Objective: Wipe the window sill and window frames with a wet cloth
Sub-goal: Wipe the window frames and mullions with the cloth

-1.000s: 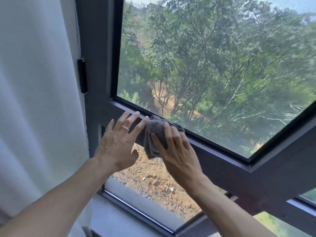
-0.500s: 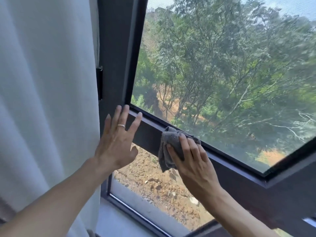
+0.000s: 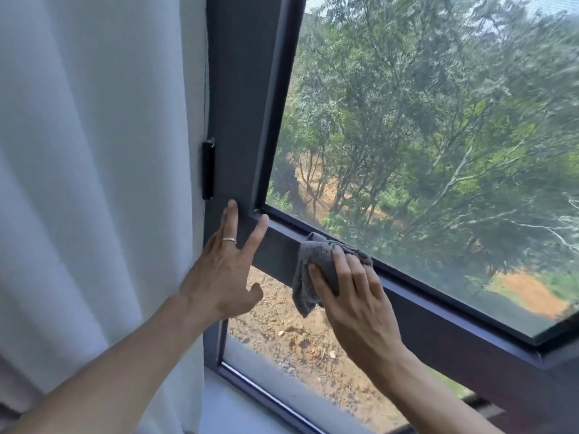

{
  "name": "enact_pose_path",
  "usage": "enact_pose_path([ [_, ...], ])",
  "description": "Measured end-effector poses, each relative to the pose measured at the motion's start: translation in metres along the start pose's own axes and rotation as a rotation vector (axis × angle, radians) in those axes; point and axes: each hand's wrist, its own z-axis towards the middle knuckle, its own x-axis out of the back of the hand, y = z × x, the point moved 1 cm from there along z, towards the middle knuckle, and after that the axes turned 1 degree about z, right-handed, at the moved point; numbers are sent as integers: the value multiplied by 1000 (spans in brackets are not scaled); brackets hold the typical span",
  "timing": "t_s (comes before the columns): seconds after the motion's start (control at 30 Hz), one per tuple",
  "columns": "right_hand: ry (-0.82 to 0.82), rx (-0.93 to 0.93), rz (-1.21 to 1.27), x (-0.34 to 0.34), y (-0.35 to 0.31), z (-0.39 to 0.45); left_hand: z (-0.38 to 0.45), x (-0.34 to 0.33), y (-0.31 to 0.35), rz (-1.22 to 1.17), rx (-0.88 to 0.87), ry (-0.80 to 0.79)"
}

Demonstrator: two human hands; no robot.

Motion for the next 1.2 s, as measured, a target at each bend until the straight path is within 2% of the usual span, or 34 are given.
enact_pose_path([
  [0.2,21,-94,-27,-6,-35,75,-3,9,-14,-39,-51,-34],
  [0.33,-7,-101,17,1,-34,56,-5,20,-33,14,-93,-48],
  [0.43,-45,-172,-8,4,-29,42,-4,25,-42,87,-133,-52],
  [0.53,-8,-124,8,-2,-52,83,-2,22,-48,117,-140,-68],
  [0.63,-47,-228,84,-4,-75,112,0,19,-52,126,-144,-70],
  [0.8,-6,-53,30,-14,-51,66,0,22,-55,127,-191,-82],
  [0.9,-26,1,-4,-19,-60,81,-5,21,-56,121,-191,-61],
  [1.03,-63,64,-30,-27,-64,83,-14,16,-70,282,-197,79],
  [1.13,-84,189,-51,-26,-47,60,-25,16,-76,294,-202,109],
  [1.2,-61,232,-51,-24,-55,80,-32,18,-76,316,-225,132],
])
